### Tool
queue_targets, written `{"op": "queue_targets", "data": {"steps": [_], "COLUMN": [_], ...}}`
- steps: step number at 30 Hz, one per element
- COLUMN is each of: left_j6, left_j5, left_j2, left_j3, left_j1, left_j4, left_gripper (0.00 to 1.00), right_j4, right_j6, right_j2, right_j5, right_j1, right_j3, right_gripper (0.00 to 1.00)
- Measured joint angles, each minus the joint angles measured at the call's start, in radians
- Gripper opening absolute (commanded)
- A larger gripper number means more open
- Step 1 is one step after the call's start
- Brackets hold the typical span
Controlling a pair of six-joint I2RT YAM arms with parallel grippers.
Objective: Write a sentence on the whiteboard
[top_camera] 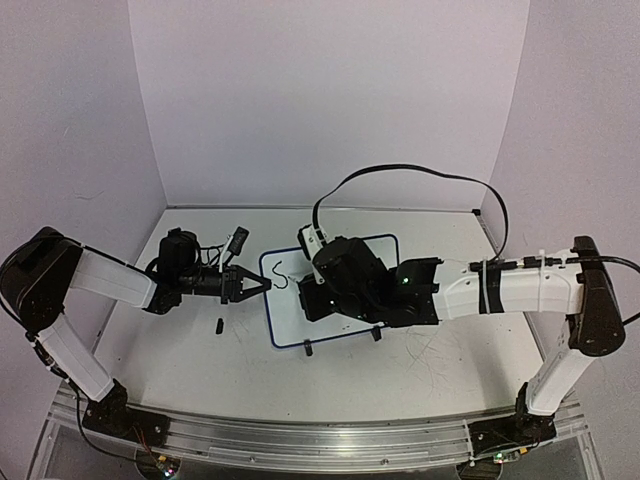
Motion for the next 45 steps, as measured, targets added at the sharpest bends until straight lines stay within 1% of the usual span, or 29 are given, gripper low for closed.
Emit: {"op": "queue_targets", "data": {"steps": [16,45], "left_j6": [0.006,0.009], "left_j5": [-0.005,-0.006], "left_j2": [-0.002,-0.002], "left_j3": [0.0,0.0], "left_j1": [0.0,0.0], "left_j4": [-0.01,-0.013], "left_gripper": [0.0,0.0], "right_j4": [0.013,-0.01], "right_j6": [-0.027,-0.022], "right_j2": [0.002,0.059], "right_j5": [-0.028,0.004], "right_j1": [0.0,-0.028], "right_j3": [0.003,0.054], "right_gripper": [0.0,0.0]}}
